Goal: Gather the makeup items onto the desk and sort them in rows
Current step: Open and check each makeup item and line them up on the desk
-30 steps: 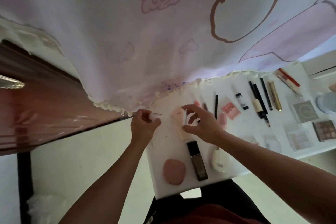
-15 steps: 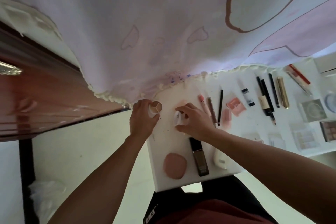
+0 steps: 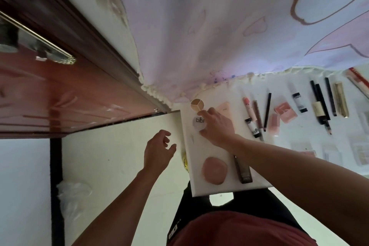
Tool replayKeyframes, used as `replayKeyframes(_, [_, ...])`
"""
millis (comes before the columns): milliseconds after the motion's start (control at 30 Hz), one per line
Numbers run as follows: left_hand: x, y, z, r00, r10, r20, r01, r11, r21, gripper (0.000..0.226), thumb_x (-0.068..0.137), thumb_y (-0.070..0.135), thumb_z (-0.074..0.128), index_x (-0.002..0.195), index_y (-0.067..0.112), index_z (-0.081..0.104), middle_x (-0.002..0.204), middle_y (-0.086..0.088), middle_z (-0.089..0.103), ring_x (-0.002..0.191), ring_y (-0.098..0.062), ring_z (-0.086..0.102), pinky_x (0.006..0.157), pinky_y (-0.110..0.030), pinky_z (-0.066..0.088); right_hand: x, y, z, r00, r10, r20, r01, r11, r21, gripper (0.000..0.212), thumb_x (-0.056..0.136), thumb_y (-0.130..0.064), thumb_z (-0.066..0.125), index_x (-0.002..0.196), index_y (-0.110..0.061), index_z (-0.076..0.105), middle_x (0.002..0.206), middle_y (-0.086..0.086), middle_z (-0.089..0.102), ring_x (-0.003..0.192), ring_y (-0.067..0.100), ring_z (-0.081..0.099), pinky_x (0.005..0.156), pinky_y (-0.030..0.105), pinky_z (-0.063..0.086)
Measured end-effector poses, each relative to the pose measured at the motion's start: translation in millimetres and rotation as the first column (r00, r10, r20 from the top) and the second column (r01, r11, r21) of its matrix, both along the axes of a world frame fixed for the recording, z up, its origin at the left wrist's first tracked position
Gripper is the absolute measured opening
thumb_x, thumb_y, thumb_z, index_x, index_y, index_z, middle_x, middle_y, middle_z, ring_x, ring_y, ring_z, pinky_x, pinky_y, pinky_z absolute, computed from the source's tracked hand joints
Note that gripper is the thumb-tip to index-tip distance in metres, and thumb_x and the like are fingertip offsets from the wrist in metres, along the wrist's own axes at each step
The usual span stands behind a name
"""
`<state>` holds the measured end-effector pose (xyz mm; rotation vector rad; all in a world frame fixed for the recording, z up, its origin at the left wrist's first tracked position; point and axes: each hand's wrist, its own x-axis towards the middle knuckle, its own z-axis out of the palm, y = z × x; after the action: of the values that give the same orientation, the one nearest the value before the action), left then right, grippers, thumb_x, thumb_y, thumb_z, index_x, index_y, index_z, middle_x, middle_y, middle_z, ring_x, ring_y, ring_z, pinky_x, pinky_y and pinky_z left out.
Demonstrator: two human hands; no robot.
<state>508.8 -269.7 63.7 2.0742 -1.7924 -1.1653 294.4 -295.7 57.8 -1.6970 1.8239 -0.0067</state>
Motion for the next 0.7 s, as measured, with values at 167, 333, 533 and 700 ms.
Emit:
replayKeyframes(167, [13.0,11.1,0.9,1.000,-0.028,-0.002,0.028,0.997,0.078,0.030,0.079,0.020,0.075,0.103,0.023,0.059,0.085,0.005,0.061,0.069,-0.012,0.060,0.068,-0.038,0.055,1.0,2.2,3.1,0.999,-0.001,-0.052,0.001,1.000,-0.002,0.065,0.080,-0.036,0.072,0.138,-0.027,0.044,0.127,0.003,0.048,0.113,0.026,0.056,0.083,0.038,0.049])
replayKeyframes(333, [13.7,6.1,8.3,0.995,-0.088,-0.034,0.091,0.993,0.077,0.027,0.078,0.020,0.075,0.101,0.022,0.061,0.082,0.005,0.061,0.073,-0.016,0.060,0.067,-0.037,0.055,-5.8,27.2,21.2,0.999,-0.009,-0.037,0.008,0.999,-0.041,0.063,0.084,-0.042,0.069,0.140,-0.029,0.044,0.132,-0.001,0.051,0.118,0.023,0.055,0.088,0.036,0.048])
replayKeyframes(533, [10.0,-15.4,21.4,0.988,-0.152,-0.038,0.153,0.987,0.038,0.025,0.078,0.019,0.073,0.099,0.020,0.061,0.081,0.002,0.063,0.074,-0.016,0.061,0.068,-0.033,0.051,-4.2,86.1,37.1,0.984,0.154,-0.091,-0.145,0.985,0.097,0.065,0.085,-0.050,0.064,0.142,-0.029,0.040,0.133,-0.005,0.047,0.126,0.018,0.046,0.088,0.035,0.046])
replayKeyframes(700, [-1.2,-17.6,24.2,0.980,-0.190,-0.051,0.192,0.981,0.035,0.023,0.077,0.016,0.073,0.095,0.022,0.059,0.079,0.001,0.063,0.075,-0.018,0.062,0.069,-0.037,0.054,6.7,121.6,32.0,0.955,0.247,-0.164,-0.218,0.960,0.177,0.094,0.070,-0.063,0.068,0.146,-0.022,0.029,0.136,0.002,0.041,0.126,0.023,0.041,0.088,0.040,0.051])
